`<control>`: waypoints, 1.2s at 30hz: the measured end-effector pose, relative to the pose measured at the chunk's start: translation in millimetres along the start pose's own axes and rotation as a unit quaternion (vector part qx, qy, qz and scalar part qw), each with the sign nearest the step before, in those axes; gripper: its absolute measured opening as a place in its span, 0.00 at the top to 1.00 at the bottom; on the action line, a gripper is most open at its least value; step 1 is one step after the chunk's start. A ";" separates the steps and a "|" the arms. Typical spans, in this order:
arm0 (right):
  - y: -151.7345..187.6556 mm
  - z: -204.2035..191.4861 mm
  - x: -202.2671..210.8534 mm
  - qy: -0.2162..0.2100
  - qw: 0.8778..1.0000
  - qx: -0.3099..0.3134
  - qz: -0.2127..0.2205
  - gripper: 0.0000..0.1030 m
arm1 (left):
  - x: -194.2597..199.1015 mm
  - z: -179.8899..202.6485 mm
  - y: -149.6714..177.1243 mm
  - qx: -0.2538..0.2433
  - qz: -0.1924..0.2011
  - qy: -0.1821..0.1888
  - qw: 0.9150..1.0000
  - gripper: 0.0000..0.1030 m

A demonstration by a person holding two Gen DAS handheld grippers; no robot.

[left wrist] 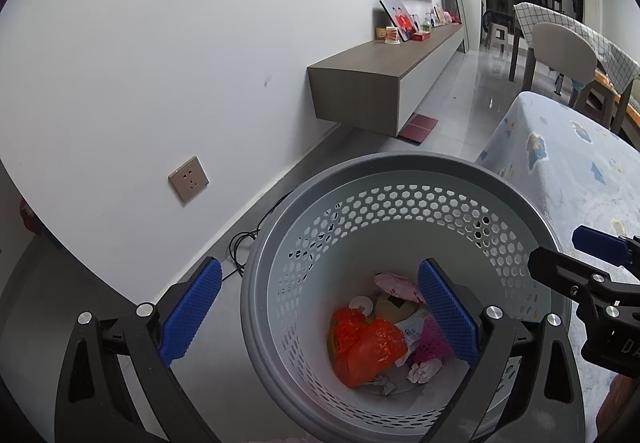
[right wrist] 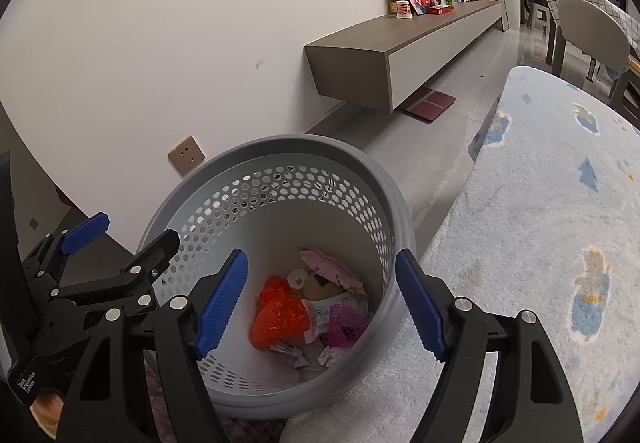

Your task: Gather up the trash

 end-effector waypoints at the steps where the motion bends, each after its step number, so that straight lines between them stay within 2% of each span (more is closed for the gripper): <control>1: 0.0 -0.4 -0.2 0.002 1.000 0.001 0.000 0.29 | -0.1 -0.4 0.0 0.000 0.000 0.000 1.000 0.06; 36: 2.1 -0.7 -0.6 0.006 1.000 0.010 0.004 0.29 | -1.2 -6.9 2.4 0.012 -0.006 -0.004 1.000 0.06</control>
Point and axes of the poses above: each gripper's, at about its wrist camera, not at the fingertips, and x roughly against the way its jaws point, z to its right, y to its underside, the point moved 10 cm from there along -x, roughly the way its jaws point, and after that the axes turned 14 degrees about -x, right-handed, at the moved point
